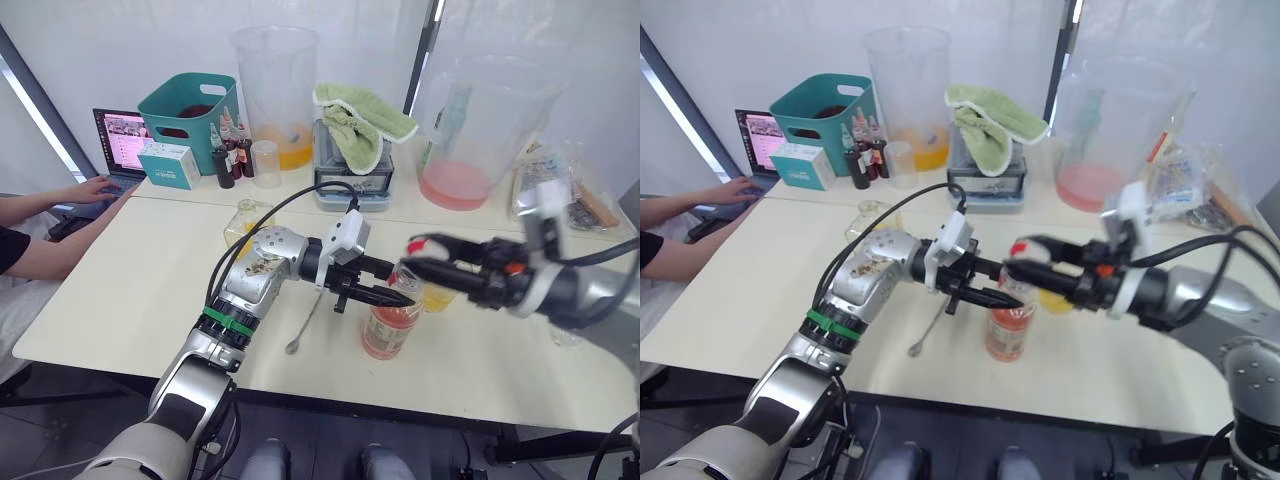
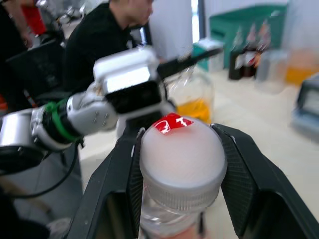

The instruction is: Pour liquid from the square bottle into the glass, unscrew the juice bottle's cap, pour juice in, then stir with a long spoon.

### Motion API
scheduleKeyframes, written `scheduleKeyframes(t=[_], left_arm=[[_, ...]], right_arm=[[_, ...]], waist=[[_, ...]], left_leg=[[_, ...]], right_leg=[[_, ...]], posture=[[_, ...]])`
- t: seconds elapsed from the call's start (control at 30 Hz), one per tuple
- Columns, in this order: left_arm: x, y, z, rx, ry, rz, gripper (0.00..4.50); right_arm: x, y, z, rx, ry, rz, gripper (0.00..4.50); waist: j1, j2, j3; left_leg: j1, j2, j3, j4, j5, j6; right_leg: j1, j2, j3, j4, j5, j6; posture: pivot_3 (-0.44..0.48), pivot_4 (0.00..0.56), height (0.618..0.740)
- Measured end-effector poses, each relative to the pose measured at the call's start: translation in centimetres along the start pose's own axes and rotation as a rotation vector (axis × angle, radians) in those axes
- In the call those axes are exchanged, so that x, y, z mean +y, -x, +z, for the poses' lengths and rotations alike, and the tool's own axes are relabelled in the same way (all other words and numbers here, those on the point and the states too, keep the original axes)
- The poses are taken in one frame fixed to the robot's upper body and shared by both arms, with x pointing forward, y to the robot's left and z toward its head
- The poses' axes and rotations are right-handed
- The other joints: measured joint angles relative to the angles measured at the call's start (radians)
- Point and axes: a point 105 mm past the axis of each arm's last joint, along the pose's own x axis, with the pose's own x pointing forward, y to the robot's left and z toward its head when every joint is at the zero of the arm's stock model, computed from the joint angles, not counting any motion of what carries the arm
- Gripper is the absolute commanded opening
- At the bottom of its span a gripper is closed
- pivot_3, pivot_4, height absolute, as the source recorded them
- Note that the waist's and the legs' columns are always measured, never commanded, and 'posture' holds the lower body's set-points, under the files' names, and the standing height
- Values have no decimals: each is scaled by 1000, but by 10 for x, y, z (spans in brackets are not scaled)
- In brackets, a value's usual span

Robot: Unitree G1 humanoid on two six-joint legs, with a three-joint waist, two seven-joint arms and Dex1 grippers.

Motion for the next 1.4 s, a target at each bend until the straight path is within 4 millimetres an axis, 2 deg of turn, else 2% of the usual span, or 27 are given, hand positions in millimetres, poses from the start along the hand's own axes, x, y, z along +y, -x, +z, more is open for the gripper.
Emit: scheduleKeyframes(t=[0.13,0.23,0.4,0.57,0.67,0.7,0.73,0.9,1.23,1.27,1.4], left_arm=[[0,0,0,1,0,0,1318],[0,-1,0,-1,-1,-1,1318],[0,-1,0,-3,0,1,1318],[0,1,-1,1,2,7,1318],[0,1,-1,1,3,9,1318],[0,1,-2,-1,4,10,1318],[0,1,-2,-1,4,10,1318],[1,1,-1,-4,4,18,1318],[3,3,-1,-3,5,30,1318],[3,3,-2,-3,5,31,1318],[3,4,-2,-2,6,37,1318]], right_arm=[[-6,9,2,-22,-18,-58,1617],[-20,21,-10,8,-35,-182,1617],[-51,64,-60,94,-128,-513,1617],[-65,102,-109,154,-176,-791,1617],[-70,113,-126,154,-179,-892,1617],[-72,120,-144,164,-199,-959,1617],[-72,122,-148,169,-207,-969,1617],[-71,141,-195,180,-260,-1106,1617],[-74,149,-205,209,-212,-1120,1617],[-74,148,-205,208,-213,-1116,2627],[-72,139,-203,167,-224,-1081,3948]], waist=[[0,0,0],[0,0,0],[2,0,0],[-4,1,-1],[-3,2,-1],[-4,2,-1],[-3,2,-1],[-3,5,-2],[-4,4,-3],[-4,3,-3],[-4,2,-3]], left_leg=[[0,0,0,0,0,0],[0,0,0,0,0,0],[0,-1,0,0,0,0],[2,0,2,0,0,0],[2,0,3,0,0,0],[2,0,3,0,0,0],[2,0,3,0,0,0],[3,-1,5,0,0,0],[4,0,5,0,0,0],[5,0,5,0,0,0],[5,0,5,0,0,0]], right_leg=[[0,0,0,0,0,0],[0,0,0,0,0,0],[0,0,1,0,0,0],[0,1,3,0,0,1],[1,1,4,0,-1,1],[1,1,4,0,-1,1],[1,1,5,-1,-1,1],[1,1,8,0,-1,2],[3,1,9,-1,-1,2],[3,1,9,-1,-1,2],[3,1,9,-1,-1,2]], posture=[[0,150,740],[0,150,740],[0,150,740],[0,150,740],[0,150,740],[0,150,740],[0,150,740],[0,150,740],[0,150,740],[0,150,740],[0,150,740]])
